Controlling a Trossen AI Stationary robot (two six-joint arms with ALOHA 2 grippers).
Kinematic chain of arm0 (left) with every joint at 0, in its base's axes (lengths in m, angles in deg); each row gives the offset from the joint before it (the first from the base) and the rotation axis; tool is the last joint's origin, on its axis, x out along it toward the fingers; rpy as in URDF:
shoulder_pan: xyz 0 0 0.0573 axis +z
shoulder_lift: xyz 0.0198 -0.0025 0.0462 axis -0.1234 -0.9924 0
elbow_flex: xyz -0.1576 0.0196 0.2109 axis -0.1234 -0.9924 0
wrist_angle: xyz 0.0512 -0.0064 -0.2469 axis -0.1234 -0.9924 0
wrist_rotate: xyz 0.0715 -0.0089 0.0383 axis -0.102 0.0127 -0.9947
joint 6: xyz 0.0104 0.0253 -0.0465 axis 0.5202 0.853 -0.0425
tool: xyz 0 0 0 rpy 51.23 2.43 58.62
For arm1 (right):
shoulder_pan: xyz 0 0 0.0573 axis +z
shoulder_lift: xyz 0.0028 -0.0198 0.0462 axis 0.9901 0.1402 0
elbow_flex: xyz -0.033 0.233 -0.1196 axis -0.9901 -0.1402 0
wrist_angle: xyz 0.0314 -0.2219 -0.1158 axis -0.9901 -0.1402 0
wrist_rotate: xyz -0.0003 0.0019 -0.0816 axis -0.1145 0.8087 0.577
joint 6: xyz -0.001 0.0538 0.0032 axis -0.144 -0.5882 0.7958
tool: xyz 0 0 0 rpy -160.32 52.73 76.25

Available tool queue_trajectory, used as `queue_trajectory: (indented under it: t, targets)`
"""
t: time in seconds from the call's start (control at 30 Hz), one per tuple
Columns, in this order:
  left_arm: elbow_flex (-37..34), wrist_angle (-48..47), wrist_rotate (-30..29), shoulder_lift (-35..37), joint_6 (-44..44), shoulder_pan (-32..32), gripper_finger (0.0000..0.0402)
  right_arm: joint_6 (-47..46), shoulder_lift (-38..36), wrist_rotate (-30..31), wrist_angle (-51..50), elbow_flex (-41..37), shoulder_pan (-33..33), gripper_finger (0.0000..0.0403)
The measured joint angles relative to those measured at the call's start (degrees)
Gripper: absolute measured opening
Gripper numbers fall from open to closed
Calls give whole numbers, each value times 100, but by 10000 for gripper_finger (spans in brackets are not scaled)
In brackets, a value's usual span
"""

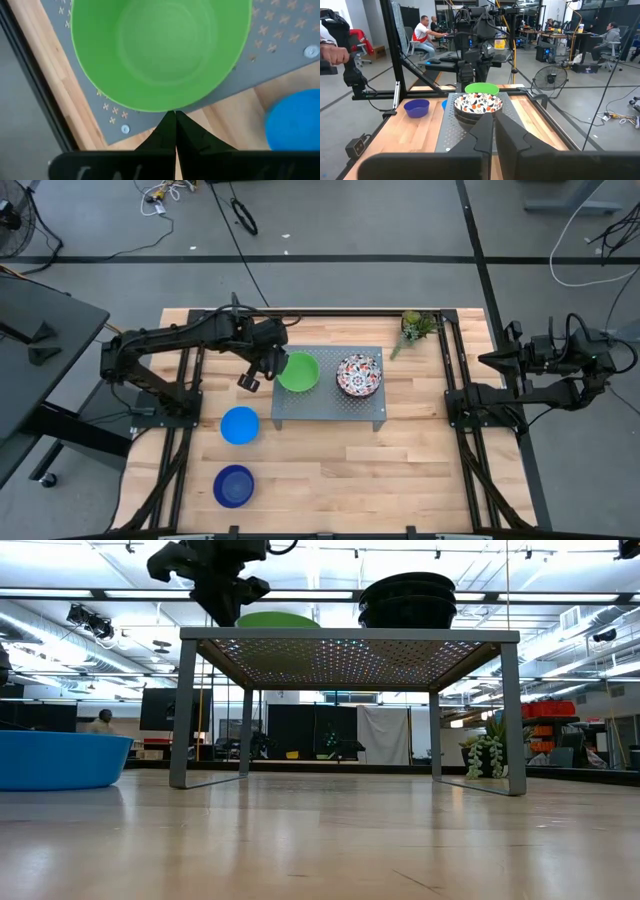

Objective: Pick & Place Mini bowls
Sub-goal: Put the light green plastic bowl on the shelf, then stack the light blue bowl on top of the other light green bowl on the shelf

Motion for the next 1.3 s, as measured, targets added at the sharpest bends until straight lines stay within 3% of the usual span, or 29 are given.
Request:
queue_trajectory:
  t: [0.6, 0.97, 1.3]
  targets:
    - [0, 165, 393, 0, -12, -8, 0, 0, 0, 0, 0, 0, 0, 23]
    - [-4, -358, 50, 38, -12, -9, 1, 0, 0, 0, -1, 0, -1, 23]
    - [-4, -764, -31, 469, -773, -536, 5, 2, 4, -1, -2, 2, 1, 23]
